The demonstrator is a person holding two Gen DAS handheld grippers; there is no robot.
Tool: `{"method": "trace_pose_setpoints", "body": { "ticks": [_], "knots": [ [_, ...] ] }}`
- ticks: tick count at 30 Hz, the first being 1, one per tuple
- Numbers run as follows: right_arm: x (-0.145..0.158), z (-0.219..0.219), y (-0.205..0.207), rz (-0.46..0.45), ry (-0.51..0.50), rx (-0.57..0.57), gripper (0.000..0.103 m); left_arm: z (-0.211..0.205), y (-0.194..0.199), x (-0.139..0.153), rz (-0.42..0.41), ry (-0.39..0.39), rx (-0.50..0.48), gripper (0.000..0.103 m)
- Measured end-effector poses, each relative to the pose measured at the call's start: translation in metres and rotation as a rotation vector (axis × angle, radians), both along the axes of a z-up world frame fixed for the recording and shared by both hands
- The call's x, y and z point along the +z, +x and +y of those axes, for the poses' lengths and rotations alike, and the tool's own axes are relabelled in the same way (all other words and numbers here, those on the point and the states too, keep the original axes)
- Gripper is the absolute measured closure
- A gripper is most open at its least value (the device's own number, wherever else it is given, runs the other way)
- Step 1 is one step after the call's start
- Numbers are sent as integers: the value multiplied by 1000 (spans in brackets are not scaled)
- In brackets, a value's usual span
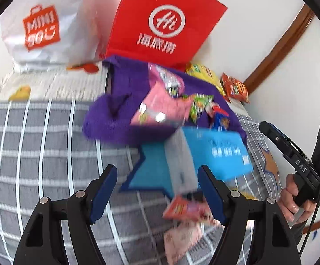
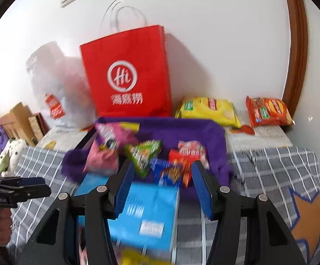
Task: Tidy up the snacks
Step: 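Grasp the yellow snack bag with the right tool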
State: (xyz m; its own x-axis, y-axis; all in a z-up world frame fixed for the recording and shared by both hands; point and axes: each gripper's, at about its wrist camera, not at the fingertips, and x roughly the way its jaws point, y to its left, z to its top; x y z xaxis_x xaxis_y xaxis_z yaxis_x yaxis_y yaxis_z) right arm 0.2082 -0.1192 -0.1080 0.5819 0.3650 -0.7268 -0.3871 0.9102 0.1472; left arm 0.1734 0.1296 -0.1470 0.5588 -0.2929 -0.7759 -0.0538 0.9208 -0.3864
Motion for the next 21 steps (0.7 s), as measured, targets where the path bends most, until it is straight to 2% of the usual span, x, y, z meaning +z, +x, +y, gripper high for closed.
{"method": "trace_pose_setpoints", "body": {
  "ticks": [3,8,12,19,21],
  "knots": [
    [-3,-10,-26,26,-1,-1,48,0,-18,-10,17,-20,-20,29],
    [-15,-32,-62,119,56,-12,48,1,-38,-18,27,-52,-25,29],
    [-24,-35,-83,152,103,4,47,3,-53,-21,19,-94,-27,29],
    [-62,-17,-89,203,9,-25,47,0,-70,-27,44,-85,-23,29],
    [-72,-16,-89,227,9,-38,47,0,-73,-30,52,-83,-24,29]
  ]
}}
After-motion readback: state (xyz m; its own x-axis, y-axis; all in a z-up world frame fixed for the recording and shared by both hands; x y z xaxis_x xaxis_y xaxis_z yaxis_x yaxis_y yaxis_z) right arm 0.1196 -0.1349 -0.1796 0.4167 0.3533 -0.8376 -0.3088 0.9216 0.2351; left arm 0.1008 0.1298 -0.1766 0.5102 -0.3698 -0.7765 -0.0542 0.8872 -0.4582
